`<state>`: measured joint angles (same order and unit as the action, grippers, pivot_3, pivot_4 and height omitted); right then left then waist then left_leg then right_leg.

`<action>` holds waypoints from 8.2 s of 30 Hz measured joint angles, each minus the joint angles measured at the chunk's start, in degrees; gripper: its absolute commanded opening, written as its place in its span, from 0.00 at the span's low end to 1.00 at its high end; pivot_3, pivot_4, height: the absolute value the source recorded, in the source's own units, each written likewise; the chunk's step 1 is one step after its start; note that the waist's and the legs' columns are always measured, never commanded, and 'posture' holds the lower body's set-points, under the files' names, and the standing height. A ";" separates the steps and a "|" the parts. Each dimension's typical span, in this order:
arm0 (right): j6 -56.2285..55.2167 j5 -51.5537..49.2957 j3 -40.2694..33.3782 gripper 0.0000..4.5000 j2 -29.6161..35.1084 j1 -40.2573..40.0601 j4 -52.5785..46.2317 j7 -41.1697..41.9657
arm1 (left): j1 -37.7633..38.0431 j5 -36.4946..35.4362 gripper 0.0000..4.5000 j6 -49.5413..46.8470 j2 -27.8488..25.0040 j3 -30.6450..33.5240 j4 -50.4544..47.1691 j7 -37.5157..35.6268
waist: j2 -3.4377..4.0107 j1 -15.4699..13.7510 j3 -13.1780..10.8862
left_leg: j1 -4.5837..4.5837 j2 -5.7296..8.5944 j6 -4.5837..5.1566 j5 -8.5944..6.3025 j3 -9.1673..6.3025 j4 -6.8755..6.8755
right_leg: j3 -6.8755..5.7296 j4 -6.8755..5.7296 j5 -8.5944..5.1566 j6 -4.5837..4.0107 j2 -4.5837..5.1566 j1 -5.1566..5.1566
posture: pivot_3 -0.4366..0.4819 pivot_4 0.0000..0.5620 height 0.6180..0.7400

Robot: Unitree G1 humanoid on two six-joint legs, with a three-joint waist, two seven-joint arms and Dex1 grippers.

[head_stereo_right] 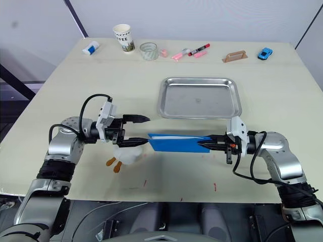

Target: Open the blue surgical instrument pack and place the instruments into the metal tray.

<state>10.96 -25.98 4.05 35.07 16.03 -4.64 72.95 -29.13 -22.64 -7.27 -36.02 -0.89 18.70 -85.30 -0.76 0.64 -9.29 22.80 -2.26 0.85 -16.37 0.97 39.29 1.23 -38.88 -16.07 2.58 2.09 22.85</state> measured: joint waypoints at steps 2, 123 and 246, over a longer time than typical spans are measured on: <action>0.10 0.00 0.15 0.00 -0.05 0.00 -0.26 -0.01 | -0.11 0.01 0.93 -0.28 0.71 -0.69 0.00 -0.18 | 0.00 0.00 0.00 | 0.00 0.00 0.00 0.00 0.00 0.00 | 0.00 0.01 0.00 0.00 0.00 0.00 | 0.48 0.27 1.00; -2.29 7.67 7.47 0.02 2.94 -9.17 -0.45 -3.17 | -8.13 12.13 0.00 11.31 9.38 -5.25 18.83 11.46 | -0.15 -0.24 0.10 | -0.11 0.04 0.00 0.00 -0.09 0.06 | -0.08 0.01 0.00 0.01 -0.02 -0.15 | 0.48 0.27 1.00; -10.89 13.45 7.06 0.97 -1.56 3.38 13.68 -2.80 | 4.66 -7.85 1.00 7.85 -11.79 -5.49 -9.28 -4.17 | -0.05 0.01 0.07 | -0.08 -0.08 0.00 0.00 0.14 0.02 | -0.32 0.01 0.00 -0.01 0.20 0.01 | 0.48 0.27 1.00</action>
<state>0.06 -12.53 11.10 33.50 19.41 9.04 70.15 -24.47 -30.50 0.58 -47.81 -6.38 9.42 -89.47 -0.82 0.65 -9.21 22.72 -2.35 0.85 -16.37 1.11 39.31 0.92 -38.88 -16.07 2.57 2.29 22.86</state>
